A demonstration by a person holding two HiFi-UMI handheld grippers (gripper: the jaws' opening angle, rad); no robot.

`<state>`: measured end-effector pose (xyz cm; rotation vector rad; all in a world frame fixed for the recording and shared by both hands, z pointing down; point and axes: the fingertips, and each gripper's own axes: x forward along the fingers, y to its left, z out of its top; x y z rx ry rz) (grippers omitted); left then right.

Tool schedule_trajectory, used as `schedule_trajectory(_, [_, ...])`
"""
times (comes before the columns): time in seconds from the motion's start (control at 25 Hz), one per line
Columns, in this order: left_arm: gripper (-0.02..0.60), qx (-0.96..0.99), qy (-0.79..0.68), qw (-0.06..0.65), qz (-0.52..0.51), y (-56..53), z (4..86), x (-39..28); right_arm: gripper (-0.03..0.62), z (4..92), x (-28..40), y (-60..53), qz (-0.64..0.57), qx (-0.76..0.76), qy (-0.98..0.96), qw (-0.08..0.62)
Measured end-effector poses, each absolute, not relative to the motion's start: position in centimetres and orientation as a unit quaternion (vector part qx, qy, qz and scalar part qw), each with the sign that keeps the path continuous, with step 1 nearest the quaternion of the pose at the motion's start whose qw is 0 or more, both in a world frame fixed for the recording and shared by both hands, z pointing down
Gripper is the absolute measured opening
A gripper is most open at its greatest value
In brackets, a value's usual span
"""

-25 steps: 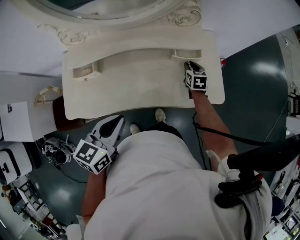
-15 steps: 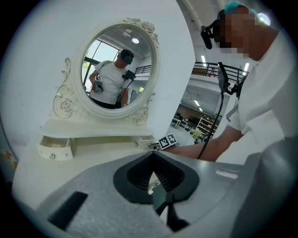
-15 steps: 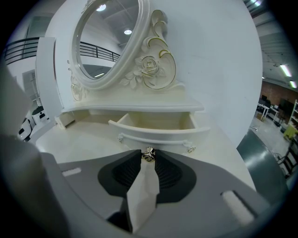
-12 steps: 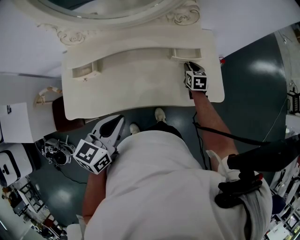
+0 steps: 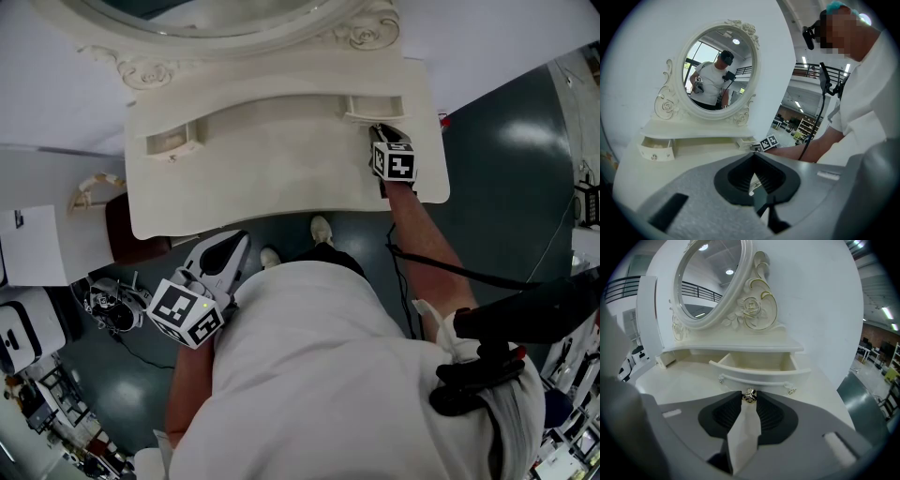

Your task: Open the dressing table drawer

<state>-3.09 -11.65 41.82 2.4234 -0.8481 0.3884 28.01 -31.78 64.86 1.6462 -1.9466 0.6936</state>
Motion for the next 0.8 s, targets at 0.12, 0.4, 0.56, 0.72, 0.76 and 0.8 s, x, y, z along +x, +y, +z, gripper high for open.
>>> schedule_trajectory(0.12, [-0.003,0.898,-0.315,0.271,0.142,-11.5,41.9,-3.3,0.121,65.0,28.0,-31.7,0.257,0.606,-0.712,0.244])
schedule_trajectory(0.4, [-0.003,0.901,-0.308,0.271,0.142,-11.2,41.9,-3.9,0.132,65.1,27.9,-30.3,0.262,0.612,-0.705,0.245])
schedule_trajectory(0.56, [-0.002,0.904,-0.3,0.27,0.14,-11.0,41.8,-4.2,0.124,65.2,27.8,-29.1,0.266,0.614,-0.7,0.249])
schedule_trajectory(0.72, [-0.003,0.908,-0.292,0.266,0.138,-10.5,41.5,-4.9,0.105,65.1,27.3,-27.2,0.272,0.614,-0.695,0.255])
schedule_trajectory(0.76, [-0.002,0.909,-0.29,0.266,0.137,-10.4,41.4,-5.0,0.095,65.1,27.1,-26.7,0.274,0.614,-0.695,0.257])
schedule_trajectory(0.8, [-0.003,0.91,-0.287,0.264,0.137,-10.3,41.4,-5.2,0.086,65.1,26.9,-26.2,0.275,0.612,-0.694,0.259])
